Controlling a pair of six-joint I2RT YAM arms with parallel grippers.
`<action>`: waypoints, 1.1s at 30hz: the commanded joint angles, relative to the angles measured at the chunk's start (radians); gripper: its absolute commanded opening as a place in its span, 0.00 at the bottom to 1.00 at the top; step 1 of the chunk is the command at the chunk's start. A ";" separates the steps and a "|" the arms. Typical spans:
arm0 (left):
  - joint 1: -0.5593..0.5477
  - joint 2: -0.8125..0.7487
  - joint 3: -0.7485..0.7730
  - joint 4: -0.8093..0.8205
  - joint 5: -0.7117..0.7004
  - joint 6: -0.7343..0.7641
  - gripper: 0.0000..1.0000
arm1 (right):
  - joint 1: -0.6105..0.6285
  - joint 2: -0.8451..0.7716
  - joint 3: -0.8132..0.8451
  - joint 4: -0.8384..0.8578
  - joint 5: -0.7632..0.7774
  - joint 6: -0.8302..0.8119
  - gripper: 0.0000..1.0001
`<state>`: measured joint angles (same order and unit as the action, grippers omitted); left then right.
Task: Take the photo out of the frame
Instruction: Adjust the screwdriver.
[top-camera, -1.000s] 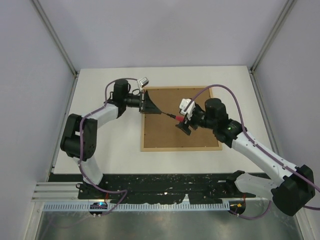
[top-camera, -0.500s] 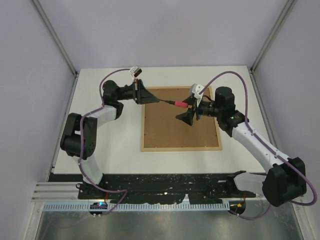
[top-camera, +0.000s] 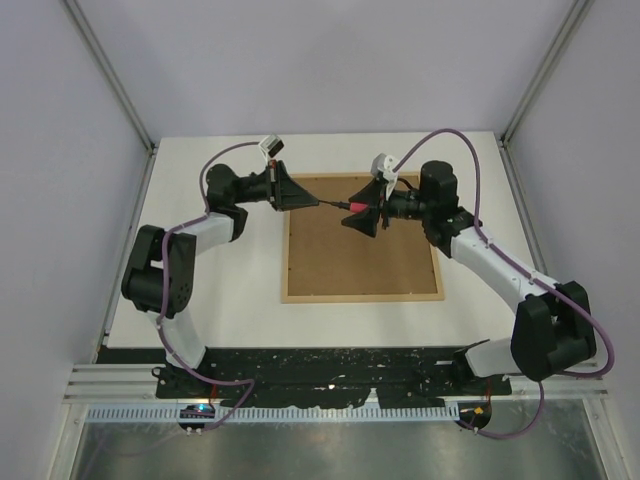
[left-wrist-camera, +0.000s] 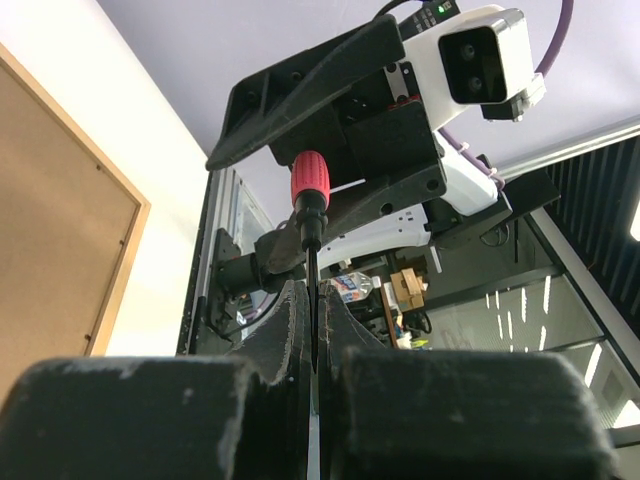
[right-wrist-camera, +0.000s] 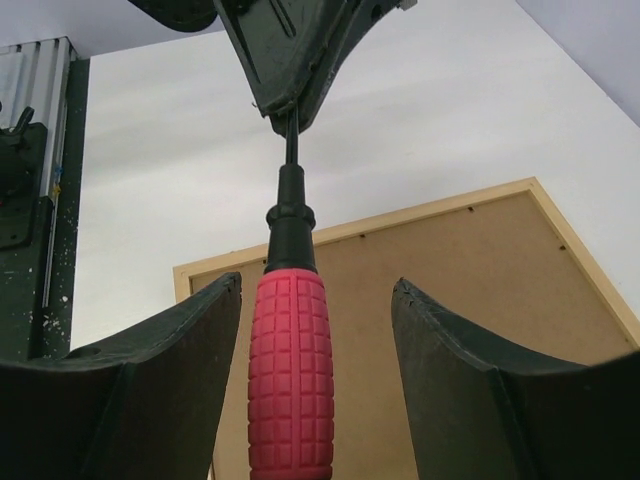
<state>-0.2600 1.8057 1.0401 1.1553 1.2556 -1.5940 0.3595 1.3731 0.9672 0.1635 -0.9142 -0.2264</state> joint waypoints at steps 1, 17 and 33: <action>0.004 0.001 -0.005 0.063 -0.025 -0.006 0.00 | 0.001 0.007 0.041 0.123 -0.066 0.093 0.64; 0.002 -0.003 -0.012 0.069 -0.032 -0.004 0.00 | 0.036 0.060 0.042 0.194 -0.071 0.196 0.44; 0.087 -0.014 -0.055 -0.110 -0.041 0.190 0.82 | 0.019 -0.005 0.143 -0.157 0.014 -0.005 0.08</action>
<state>-0.2169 1.8206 1.0107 1.1389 1.2377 -1.5372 0.3855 1.4250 1.0599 0.1143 -0.9344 -0.1165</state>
